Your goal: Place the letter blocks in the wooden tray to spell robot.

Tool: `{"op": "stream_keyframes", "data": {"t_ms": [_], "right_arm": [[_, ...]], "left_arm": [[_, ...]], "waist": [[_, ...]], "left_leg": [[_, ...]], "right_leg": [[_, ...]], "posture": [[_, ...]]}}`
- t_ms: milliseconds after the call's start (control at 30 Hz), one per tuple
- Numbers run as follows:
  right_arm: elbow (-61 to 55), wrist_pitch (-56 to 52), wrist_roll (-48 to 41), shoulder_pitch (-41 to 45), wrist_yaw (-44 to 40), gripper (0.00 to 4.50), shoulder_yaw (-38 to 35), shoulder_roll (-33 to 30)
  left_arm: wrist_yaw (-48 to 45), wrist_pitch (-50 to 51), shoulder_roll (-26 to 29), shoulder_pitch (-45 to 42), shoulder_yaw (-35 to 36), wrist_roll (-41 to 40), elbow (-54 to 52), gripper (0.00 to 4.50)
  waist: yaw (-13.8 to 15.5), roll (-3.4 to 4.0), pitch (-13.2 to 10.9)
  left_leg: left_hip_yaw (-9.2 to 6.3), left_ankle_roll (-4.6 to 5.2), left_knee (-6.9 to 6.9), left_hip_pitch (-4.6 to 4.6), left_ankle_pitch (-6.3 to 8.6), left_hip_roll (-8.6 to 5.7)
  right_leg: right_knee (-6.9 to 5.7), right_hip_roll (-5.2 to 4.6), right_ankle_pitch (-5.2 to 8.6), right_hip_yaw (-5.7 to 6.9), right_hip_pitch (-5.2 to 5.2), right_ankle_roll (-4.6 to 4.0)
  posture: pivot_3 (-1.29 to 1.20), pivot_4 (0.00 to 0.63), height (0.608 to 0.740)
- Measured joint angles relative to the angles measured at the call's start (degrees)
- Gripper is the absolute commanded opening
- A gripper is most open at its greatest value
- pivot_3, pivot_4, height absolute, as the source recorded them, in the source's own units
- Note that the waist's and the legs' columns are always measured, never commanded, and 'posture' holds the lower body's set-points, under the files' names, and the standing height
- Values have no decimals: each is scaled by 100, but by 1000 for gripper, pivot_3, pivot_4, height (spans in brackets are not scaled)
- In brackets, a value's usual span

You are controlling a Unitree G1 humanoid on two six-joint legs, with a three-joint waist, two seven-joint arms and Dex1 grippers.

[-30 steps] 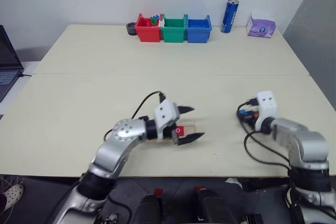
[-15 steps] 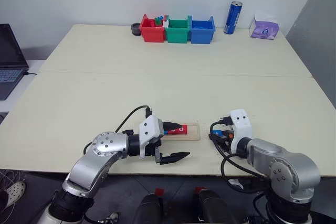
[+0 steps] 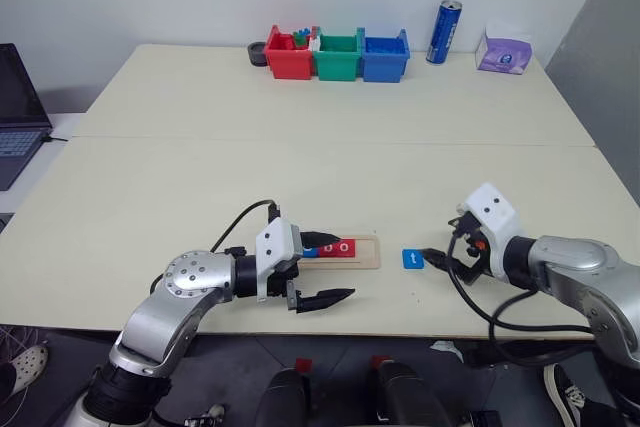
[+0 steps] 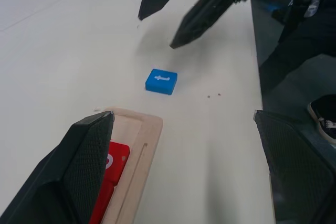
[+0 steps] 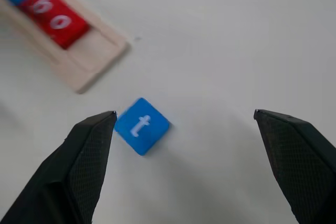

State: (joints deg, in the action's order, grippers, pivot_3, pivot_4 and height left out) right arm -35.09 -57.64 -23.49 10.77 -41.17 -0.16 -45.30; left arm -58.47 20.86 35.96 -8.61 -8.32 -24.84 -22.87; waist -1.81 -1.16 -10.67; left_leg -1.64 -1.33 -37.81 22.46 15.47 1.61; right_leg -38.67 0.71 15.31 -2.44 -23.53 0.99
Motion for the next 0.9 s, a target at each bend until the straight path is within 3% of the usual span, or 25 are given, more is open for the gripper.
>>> {"op": "stream_keyframes", "data": {"t_ms": [100, 267, 433, 700, 800, 900], "right_arm": [[991, 2027, 330, -378, -1014, 4459, 370, -145], [2191, 3620, 686, -154, -1629, 4459, 709, 100], [2990, 4259, 928, 233, -1798, 4459, 941, 342], [3529, 4361, 1016, 435, -1976, 4459, 1064, 556], [3607, 4402, 1031, 463, -1992, 3814, 1049, 584], [3650, 4440, 1066, 491, -1993, 2773, 1038, 586]], "left_arm": [[-137, -48, 31, -9, 72, -80, 11, 4500], [-303, -179, 43, -131, 83, -81, 88, 4500], [-371, -246, 83, -141, 82, -75, 144, 4500], [-453, -270, 87, -141, 82, -68, 145, 4500], [-472, -277, 87, -141, 82, -62, 145, 4500], [-479, -284, 87, -141, 82, -62, 145, 4500]], "waist": [[-3, -3, -2], [-15, -6, -4], [3, -6, -4], [6, -5, -3], [8, -6, -3], [8, -5, -3]], "left_leg": [[6, 0, -5, -2, 0, 1], [15, -1, -14, -16, -1, 0], [12, -1, -12, -15, -1, 1], [13, -1, -13, -18, -1, 1], [12, -1, -14, -26, -1, 1], [12, -1, -13, -27, -1, 2]], "right_leg": [[-5, 1, 0, -2, 0, 0], [-24, 1, -2, -11, 4, 1], [-25, 1, -2, -9, 3, 0], [-28, -1, -3, -12, 4, -2], [-29, 0, -2, -11, 10, -2], [-29, 0, -2, -11, 11, -2]], "posture": [[0, 150, 740], [0, 150, 740], [0, 150, 740], [0, 150, 740], [0, 150, 740], [0, 150, 740]]}}
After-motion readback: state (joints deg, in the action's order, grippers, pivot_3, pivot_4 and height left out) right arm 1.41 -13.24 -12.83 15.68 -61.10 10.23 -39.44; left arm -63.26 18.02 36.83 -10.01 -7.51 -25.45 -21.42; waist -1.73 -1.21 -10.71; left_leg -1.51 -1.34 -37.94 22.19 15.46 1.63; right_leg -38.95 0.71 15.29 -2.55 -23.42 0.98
